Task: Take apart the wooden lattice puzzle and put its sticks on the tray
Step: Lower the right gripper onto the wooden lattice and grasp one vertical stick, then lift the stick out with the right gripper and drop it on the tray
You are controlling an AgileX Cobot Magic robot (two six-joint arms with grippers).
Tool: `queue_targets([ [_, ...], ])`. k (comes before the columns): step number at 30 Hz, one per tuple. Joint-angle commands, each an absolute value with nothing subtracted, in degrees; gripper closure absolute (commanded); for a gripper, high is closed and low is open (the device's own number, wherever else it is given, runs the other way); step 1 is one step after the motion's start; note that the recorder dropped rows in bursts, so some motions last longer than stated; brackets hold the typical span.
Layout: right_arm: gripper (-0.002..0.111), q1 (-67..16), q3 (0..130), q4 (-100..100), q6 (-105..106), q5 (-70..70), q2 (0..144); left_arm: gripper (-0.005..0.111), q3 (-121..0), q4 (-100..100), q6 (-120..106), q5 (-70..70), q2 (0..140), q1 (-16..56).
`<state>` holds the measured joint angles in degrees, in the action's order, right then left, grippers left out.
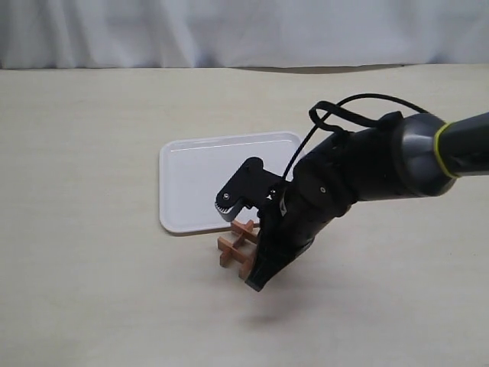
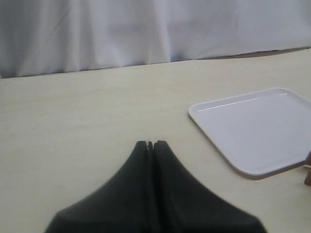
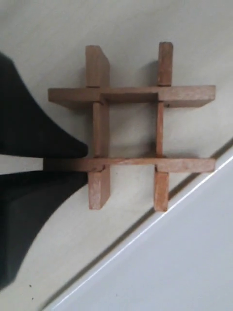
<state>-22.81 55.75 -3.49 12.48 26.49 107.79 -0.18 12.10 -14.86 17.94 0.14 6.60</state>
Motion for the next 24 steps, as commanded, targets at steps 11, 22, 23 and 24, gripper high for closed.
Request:
queue_targets([
  [11,0.104,-22.5,56.0,-5.2,14.1,25.1,96.3,0.107,0.0,12.2,-15.2,17.4,0.0,6.0],
  [22,0.104,-13.5,57.1,-17.4,-3.8,16.0,100.3,0.107,0.0,12.2,-15.2,17.4,0.0,6.0],
  [23,0.104,-12.7,57.8,-17.3,-3.8,17.2,101.5,0.107,0.0,12.2,-15.2,17.4,0.0,6.0],
  [24,0.104,-12.1,58.4,-17.3,-3.8,18.1,102.6,0.107,0.0,12.2,-15.2,17.4,0.0,6.0],
])
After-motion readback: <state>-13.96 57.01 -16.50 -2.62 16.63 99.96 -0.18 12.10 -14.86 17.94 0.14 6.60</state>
